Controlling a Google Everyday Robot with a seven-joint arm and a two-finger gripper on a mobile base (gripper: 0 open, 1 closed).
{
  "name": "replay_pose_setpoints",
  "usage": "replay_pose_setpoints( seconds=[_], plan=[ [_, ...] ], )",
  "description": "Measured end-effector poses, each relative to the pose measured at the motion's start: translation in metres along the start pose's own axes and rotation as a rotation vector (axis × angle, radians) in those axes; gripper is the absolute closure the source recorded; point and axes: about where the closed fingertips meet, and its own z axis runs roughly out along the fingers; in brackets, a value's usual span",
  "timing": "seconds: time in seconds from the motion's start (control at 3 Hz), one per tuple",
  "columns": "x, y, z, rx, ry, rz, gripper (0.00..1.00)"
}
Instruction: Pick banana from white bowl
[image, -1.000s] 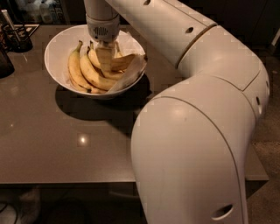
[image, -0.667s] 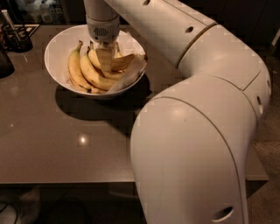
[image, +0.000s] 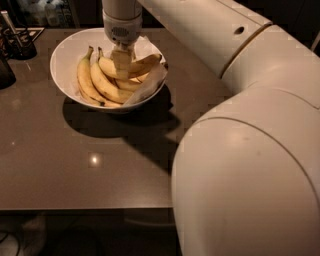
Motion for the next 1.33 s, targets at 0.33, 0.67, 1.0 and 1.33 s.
replay_pose_setpoints(
  seconds=[0.33,0.67,1.0,1.33],
  plan=[
    [0.008,0.008,-0.03,0.036,-0.074,-0.004,1.0],
    [0.014,0.018,-0.052,0.053,-0.148,-0.027,1.0],
    [0.022,0.036,-0.075,0.063,-0.247,-0.065,1.0],
    [0.032,0.058,-0.091,0.066,-0.335,-0.092,1.0]
  ],
)
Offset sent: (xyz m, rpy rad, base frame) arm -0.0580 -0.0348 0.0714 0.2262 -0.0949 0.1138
